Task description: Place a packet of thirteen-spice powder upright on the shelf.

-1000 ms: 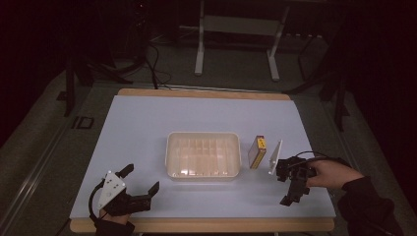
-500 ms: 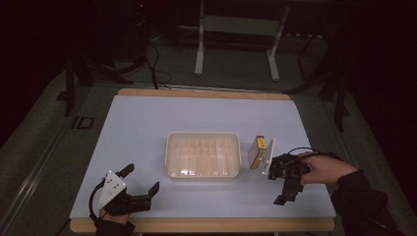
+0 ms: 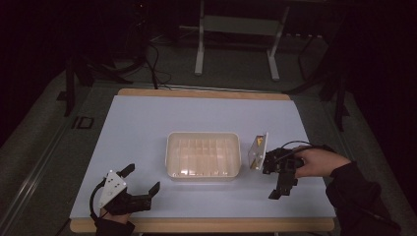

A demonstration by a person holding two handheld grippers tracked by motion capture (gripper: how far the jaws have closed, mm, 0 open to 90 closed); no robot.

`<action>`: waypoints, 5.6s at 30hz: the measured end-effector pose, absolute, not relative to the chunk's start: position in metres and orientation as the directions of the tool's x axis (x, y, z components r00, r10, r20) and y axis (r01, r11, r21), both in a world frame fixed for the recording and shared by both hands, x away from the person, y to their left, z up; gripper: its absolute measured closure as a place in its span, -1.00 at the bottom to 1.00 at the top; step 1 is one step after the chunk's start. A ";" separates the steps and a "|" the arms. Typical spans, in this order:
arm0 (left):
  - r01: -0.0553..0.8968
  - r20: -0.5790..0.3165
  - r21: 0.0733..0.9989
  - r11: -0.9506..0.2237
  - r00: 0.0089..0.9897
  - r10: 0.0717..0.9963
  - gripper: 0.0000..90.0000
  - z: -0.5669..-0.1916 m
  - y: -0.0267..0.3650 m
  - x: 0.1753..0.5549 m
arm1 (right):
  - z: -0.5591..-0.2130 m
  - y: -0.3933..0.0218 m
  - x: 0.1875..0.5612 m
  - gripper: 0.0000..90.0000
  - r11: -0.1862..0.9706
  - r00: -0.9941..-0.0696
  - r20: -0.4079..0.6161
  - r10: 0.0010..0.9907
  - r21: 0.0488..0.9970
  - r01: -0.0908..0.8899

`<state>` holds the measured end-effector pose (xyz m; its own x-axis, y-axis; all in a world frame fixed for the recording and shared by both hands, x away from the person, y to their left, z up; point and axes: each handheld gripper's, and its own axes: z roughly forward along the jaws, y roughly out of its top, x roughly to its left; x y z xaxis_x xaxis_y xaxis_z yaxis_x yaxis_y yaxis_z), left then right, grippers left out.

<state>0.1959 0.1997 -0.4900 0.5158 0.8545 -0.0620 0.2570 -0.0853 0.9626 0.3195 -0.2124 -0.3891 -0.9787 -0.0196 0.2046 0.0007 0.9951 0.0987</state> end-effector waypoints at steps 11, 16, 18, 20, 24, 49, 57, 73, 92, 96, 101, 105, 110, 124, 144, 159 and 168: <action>0.259 -0.065 0.962 -0.084 0.515 0.854 -1.00 -0.490 0.200 0.196 | -0.376 -0.208 0.329 -0.74 0.990 -0.986 0.165 -0.014 0.138 0.009; 0.259 -0.064 0.962 -0.083 0.514 0.855 -1.00 -0.490 0.201 0.195 | -0.366 -0.212 0.340 -0.72 0.984 -0.989 0.149 0.003 0.174 0.029; 0.260 -0.064 0.962 -0.083 0.512 0.856 -1.00 -0.490 0.201 0.195 | -0.362 -0.213 0.342 -0.72 0.982 -0.989 0.145 0.003 0.185 0.030; 0.260 -0.065 0.962 -0.082 0.510 0.858 -1.00 -0.490 0.201 0.195 | -0.356 -0.215 0.348 -0.72 0.980 -0.991 0.135 0.011 0.194 0.038; 0.262 -0.065 0.962 -0.081 0.507 0.859 -1.00 -0.490 0.202 0.194 | -0.353 -0.216 0.353 -0.72 0.982 -0.993 0.118 0.024 0.185 0.045; 0.265 -0.069 0.961 -0.077 0.502 0.862 -1.00 -0.491 0.205 0.190 | -0.364 -0.207 0.392 -0.69 0.989 -0.996 -0.071 0.057 0.140 0.047; 0.266 -0.069 0.961 -0.077 0.501 0.863 -1.00 -0.491 0.206 0.190 | -0.376 -0.204 0.404 -0.70 0.994 -0.997 -0.065 0.036 0.101 0.030; 0.274 -0.078 0.959 -0.072 0.498 0.863 -1.00 -0.493 0.206 0.190 | -0.399 -0.200 0.423 -0.71 0.997 -0.996 -0.053 0.072 0.044 0.069; 0.278 -0.077 0.958 -0.076 0.502 0.861 -1.00 -0.493 0.206 0.191 | -0.406 -0.201 0.428 -0.31 0.999 -1.000 0.006 0.031 0.010 0.031; 0.275 -0.074 0.958 -0.079 0.504 0.860 -1.00 -0.493 0.206 0.191 | -0.401 -0.204 0.426 -0.30 0.999 -1.000 0.008 0.025 0.024 0.025; 0.275 -0.073 0.958 -0.081 0.505 0.860 -1.00 -0.493 0.206 0.191 | -0.390 -0.205 0.423 -0.30 0.998 -1.000 0.020 0.021 0.052 0.022; 0.272 -0.073 0.959 -0.078 0.505 0.860 -1.00 -0.493 0.205 0.191 | -0.381 -0.206 0.417 -0.30 0.998 -1.000 0.020 -0.007 0.065 -0.005; 0.271 -0.075 0.960 -0.076 0.505 0.860 -1.00 -0.492 0.205 0.190 | -0.368 -0.208 0.413 -0.30 0.997 -1.000 0.009 -0.017 0.080 -0.016; 0.270 -0.067 0.959 -0.084 0.506 0.860 -1.00 -0.492 0.204 0.190 | -0.327 -0.209 0.400 -0.30 0.990 -0.999 -0.017 -0.032 0.134 -0.034; 0.271 -0.068 0.959 -0.088 0.517 0.853 -1.00 -0.492 0.203 0.190 | -0.300 -0.178 0.390 -0.30 0.974 -0.994 -0.029 -0.102 0.198 -0.105; 0.264 -0.056 0.959 -0.100 0.525 0.849 -1.00 -0.492 0.202 0.189 | -0.309 -0.139 0.388 -0.30 0.962 -0.989 -0.029 -0.145 0.229 -0.148; 0.260 -0.051 0.960 -0.104 0.527 0.848 -1.00 -0.492 0.202 0.189 | -0.313 -0.118 0.392 -0.30 0.953 -0.990 -0.030 -0.136 0.270 -0.139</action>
<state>0.1888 0.2018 -0.4919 0.5270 0.8484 -0.0509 0.2599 -0.1038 0.9600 0.3916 -0.1179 -0.3127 -0.9902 -0.1364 -0.0302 -0.1394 0.9528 0.2696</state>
